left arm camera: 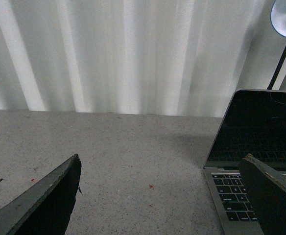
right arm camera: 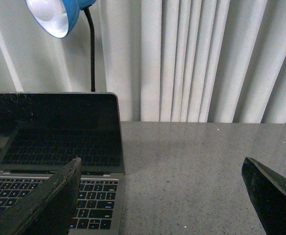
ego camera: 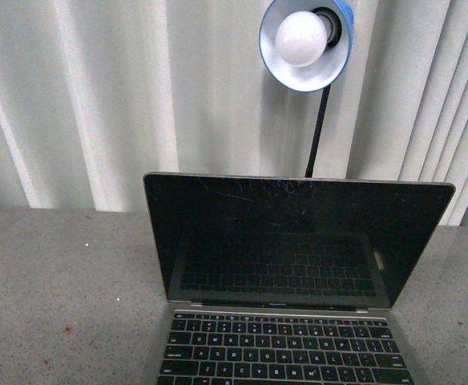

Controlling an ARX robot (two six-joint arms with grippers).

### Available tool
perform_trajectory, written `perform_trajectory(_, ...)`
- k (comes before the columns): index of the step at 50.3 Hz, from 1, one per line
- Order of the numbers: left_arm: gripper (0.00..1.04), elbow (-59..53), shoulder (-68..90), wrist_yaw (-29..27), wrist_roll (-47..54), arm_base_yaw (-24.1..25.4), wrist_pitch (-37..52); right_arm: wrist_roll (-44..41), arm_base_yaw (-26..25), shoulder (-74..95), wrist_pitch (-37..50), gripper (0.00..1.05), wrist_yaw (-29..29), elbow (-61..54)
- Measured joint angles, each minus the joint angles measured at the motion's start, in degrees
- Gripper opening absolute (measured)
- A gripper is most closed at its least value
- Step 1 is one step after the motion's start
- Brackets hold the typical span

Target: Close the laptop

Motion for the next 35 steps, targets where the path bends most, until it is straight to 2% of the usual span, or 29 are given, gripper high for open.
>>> perform_trajectory(18, 0.98, 0.0, 0.0, 0.0, 0.0, 0.0, 0.0, 0.0, 0.0, 0.0, 0.0, 0.97, 0.0, 0.0)
perform_trajectory(19, 0.98, 0.5, 1.2, -3.4, -1.4, -1.2, -1.8, 0.0, 0.0, 0.0, 0.0, 0.97, 0.0, 0.0)
perform_trajectory(20, 0.98, 2.2, 3.5, -10.6, -3.5, -3.4, -6.8, 0.2, 0.1, 0.3, -0.5, 0.97, 0.4, 0.1)
perform_trajectory(22, 0.98, 4.9, 9.3, -21.2, -7.8, -6.8, -13.8, 2.4, 0.4, 3.0, -6.1, 0.97, 2.6, 2.1)
perform_trajectory(24, 0.98, 5.6, 13.1, -26.7, -10.3, -7.6, -15.8, 4.1, 0.2, 6.1, -7.6, 0.97, 2.7, 3.0)
perform_trajectory(28, 0.98, 5.6, 18.1, -24.8, -13.3, -5.5, -11.8, 5.5, -1.4, 13.5, -1.8, 0.97, -0.3, 3.0)
perform_trajectory(35, 0.98, 7.8, 32.0, -16.0, -13.3, 0.9, 6.6, 3.3, -4.7, 32.0, 19.0, 0.97, -4.7, 5.5)
